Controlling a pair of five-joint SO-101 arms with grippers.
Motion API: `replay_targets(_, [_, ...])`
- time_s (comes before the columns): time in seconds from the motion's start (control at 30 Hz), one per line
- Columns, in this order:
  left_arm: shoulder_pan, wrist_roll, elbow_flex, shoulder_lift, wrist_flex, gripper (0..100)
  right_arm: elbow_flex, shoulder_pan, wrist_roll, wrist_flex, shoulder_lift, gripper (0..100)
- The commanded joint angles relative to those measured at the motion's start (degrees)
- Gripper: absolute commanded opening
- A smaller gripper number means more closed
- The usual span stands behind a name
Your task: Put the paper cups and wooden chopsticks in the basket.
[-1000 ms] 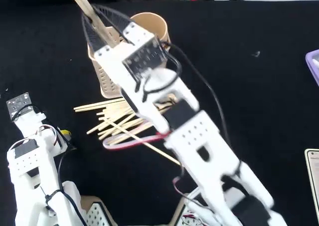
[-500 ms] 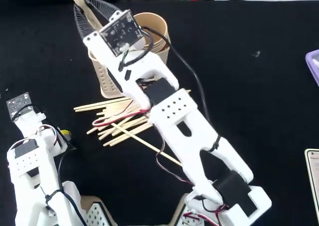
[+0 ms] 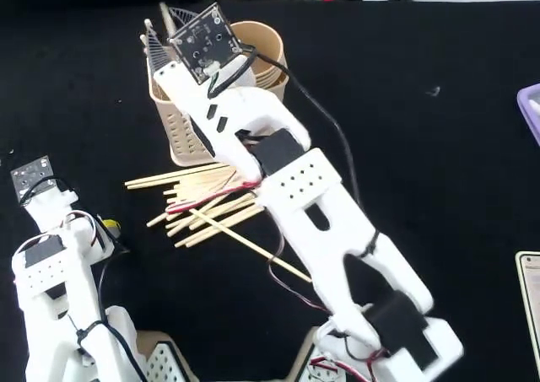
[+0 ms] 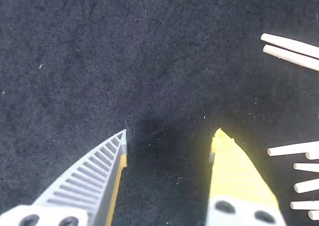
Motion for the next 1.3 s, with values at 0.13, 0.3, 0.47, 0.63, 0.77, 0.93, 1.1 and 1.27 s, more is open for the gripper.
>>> replay_targets(0.13, [0.48,0.26,-0.57,-1.05,-0.35,27,-2.77,0.70,0.00,33.76,-18.77,11.4])
replay_targets(0.3, [0.48,0.26,-0.57,-1.05,-0.35,27,5.23,0.70,0.09,48.09,-22.55,11.4])
replay_targets(0.47, [0.48,0.26,-0.57,-0.97,-0.44,27,26.68,-1.14,8.18,42.73,-22.37,11.6])
replay_targets(0.63, [0.48,0.26,-0.57,-0.97,-0.44,27,47.60,-1.49,15.91,24.88,-22.20,11.6])
replay_targets(0.77, [0.48,0.26,-0.57,-0.97,-0.44,27,52.26,-1.49,17.05,22.95,-19.56,11.7])
replay_targets(0.93, [0.48,0.26,-0.57,-0.97,-0.35,27,49.36,-1.32,17.67,21.45,-9.10,14.4])
replay_targets(1.1, [0.48,0.26,-0.57,-0.97,-0.18,27,40.75,-1.23,17.67,21.71,2.77,22.7])
replay_targets(1.27, [0.48,0.26,-0.57,-1.14,-0.18,27,34.51,-1.23,18.20,21.71,9.01,22.6])
